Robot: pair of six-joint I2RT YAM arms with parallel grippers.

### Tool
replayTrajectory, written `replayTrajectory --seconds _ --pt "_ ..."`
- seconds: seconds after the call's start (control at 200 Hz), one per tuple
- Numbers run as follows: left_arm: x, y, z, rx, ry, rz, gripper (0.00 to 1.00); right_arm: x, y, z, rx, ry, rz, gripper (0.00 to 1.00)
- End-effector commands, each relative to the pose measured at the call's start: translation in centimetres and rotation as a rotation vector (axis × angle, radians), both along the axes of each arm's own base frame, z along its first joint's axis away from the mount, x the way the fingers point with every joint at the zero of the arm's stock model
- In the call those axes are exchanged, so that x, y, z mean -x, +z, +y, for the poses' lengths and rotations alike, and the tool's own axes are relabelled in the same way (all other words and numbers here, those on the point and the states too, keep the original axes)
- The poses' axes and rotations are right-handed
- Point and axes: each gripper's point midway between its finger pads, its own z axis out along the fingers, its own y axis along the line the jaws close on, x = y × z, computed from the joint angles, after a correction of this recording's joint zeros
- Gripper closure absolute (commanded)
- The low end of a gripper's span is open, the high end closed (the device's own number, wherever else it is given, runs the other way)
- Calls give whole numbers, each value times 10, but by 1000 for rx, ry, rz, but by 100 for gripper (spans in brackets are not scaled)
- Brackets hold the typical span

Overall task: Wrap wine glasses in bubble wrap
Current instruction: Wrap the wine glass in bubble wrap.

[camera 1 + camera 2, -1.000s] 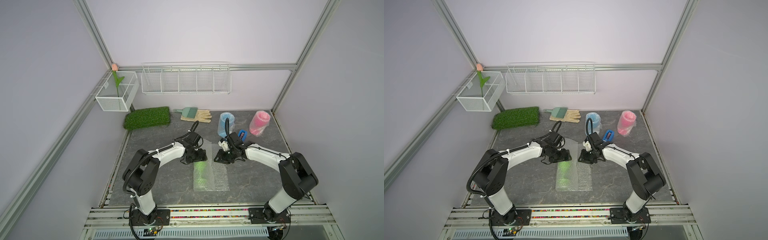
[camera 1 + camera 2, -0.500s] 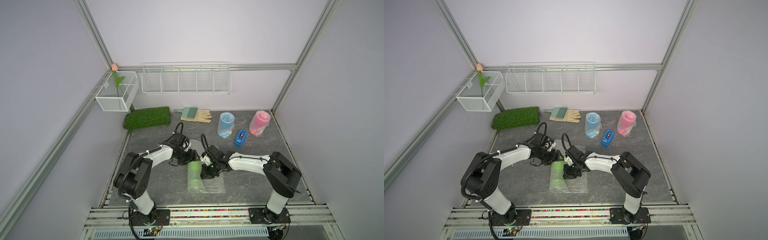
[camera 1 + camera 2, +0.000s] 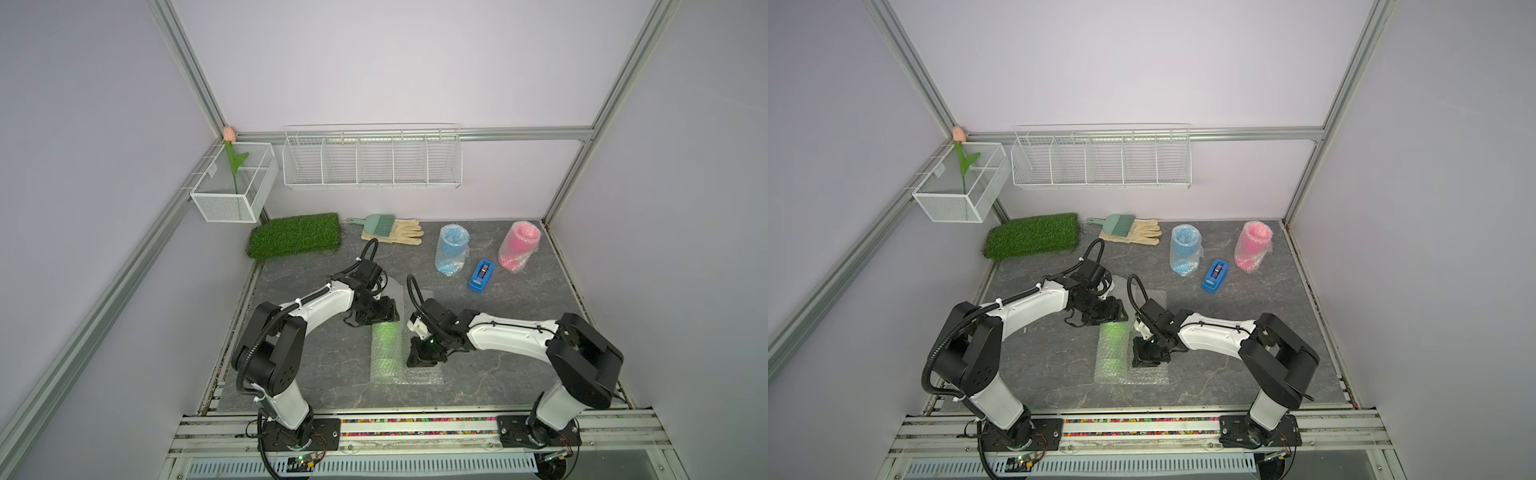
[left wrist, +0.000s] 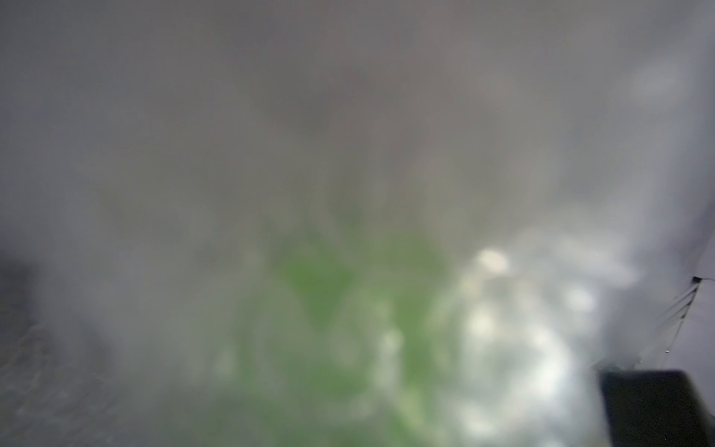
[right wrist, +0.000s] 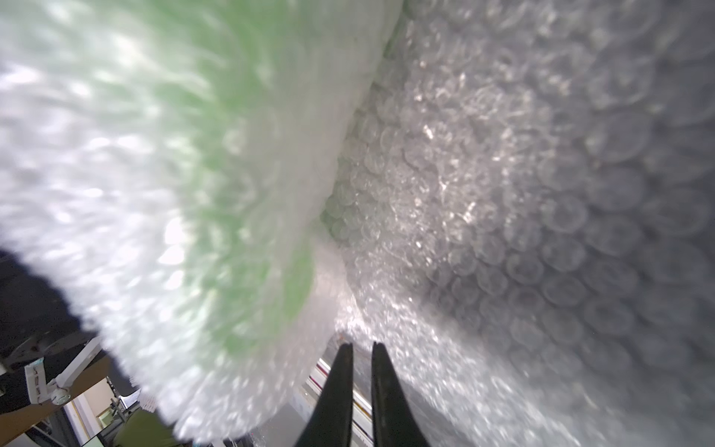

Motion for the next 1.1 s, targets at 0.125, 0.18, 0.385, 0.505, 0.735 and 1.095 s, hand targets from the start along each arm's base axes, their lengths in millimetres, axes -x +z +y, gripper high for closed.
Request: replayTrajectory --seconds 0.125,0.18,0.385,0.505,0.735,1.095 --pt "9 -17 6 -223 -7 36 31 -35 4 -55 54 -136 -79 79" --pt "10 -19 1 -251 -17 39 31 -45 4 -64 63 -164 -95 76" --pt "14 -24 -19 -290 -45 41 32 -78 12 -56 -35 -209 -119 71" --pt "16 -27 -29 -282 -49 52 32 -85 7 -46 -65 -196 -105 68" --pt "15 -26 -30 -289 -48 53 31 -89 -6 -63 5 -232 -125 54" --pt "15 -27 -28 -305 -52 55 31 -72 -23 -81 50 -199 -119 26"
